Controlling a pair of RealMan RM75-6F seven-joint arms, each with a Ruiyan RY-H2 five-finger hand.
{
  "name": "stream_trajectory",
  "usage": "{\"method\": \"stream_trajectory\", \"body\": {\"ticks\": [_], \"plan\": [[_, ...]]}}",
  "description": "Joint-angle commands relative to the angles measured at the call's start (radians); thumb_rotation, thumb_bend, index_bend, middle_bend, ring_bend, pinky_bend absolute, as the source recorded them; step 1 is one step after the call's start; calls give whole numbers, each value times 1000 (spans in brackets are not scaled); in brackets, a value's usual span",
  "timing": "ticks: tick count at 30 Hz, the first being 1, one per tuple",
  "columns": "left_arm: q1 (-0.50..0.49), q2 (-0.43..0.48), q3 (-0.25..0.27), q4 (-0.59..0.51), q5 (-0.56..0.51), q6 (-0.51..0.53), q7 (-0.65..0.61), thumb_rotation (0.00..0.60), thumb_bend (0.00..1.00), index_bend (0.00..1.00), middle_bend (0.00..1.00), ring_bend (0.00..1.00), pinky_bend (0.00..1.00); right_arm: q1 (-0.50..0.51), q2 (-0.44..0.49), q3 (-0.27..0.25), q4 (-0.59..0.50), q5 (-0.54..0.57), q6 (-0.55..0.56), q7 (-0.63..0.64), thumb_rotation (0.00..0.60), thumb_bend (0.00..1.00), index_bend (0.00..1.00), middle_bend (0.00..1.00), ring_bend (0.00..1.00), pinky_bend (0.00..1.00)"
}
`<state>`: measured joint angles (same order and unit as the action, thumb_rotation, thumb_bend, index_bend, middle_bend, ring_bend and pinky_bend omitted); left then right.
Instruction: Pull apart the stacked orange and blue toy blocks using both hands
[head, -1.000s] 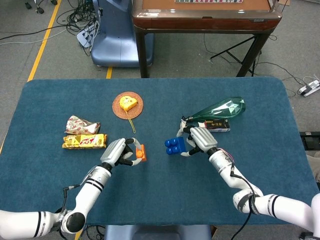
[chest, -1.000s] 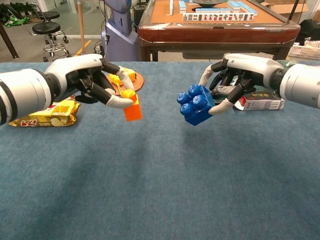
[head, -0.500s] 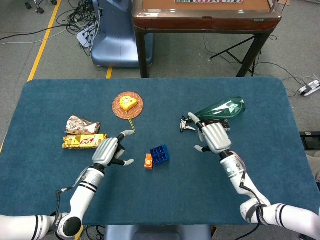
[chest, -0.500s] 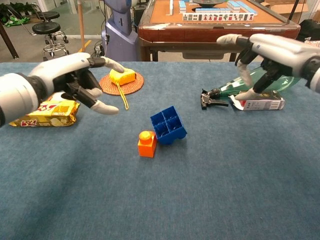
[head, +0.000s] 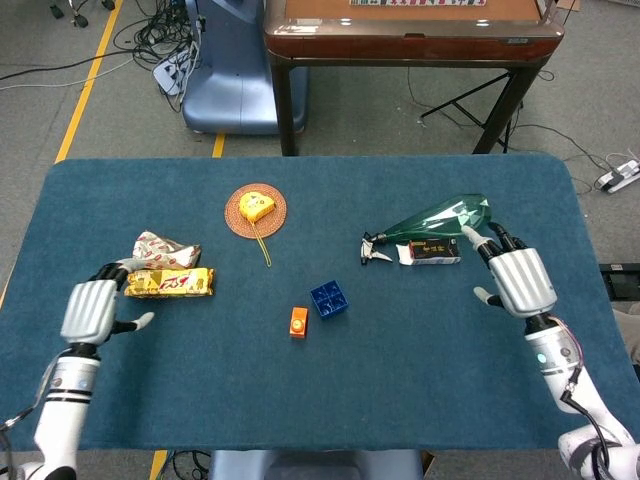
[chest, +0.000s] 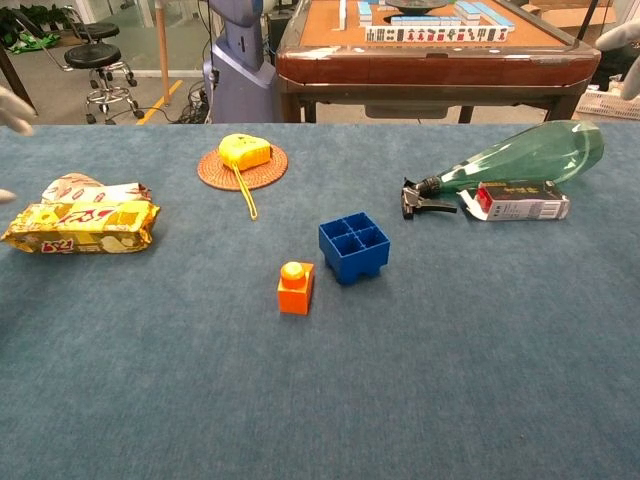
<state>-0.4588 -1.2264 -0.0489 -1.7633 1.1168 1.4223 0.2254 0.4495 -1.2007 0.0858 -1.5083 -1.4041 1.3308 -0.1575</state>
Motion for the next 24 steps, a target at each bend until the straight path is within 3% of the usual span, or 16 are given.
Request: {"method": "stream_trajectory", "body": {"ticks": [1, 6, 10, 24], "plan": [[95, 61, 67, 77, 75, 73, -34, 600, 34, 262, 202, 181, 350, -66, 13, -15, 83, -38, 89, 63, 600, 0, 188, 355, 402, 385], [193, 84, 108, 133, 93, 127, -42, 600, 54, 241, 201, 176, 348, -121, 4, -19, 145, -49, 142, 154, 600, 0, 203, 358, 401, 385], [240, 110, 124, 144, 96, 136, -31, 600, 54, 224, 197, 171, 346, -159, -1, -26, 164, -49, 168, 152, 600, 0, 206, 358, 401, 385], [300, 74, 83, 202, 131, 121, -37, 600, 54, 207, 193, 166, 345, -219, -9, -20, 175, -44, 165, 209, 600, 0, 216, 358, 401, 385]]}}
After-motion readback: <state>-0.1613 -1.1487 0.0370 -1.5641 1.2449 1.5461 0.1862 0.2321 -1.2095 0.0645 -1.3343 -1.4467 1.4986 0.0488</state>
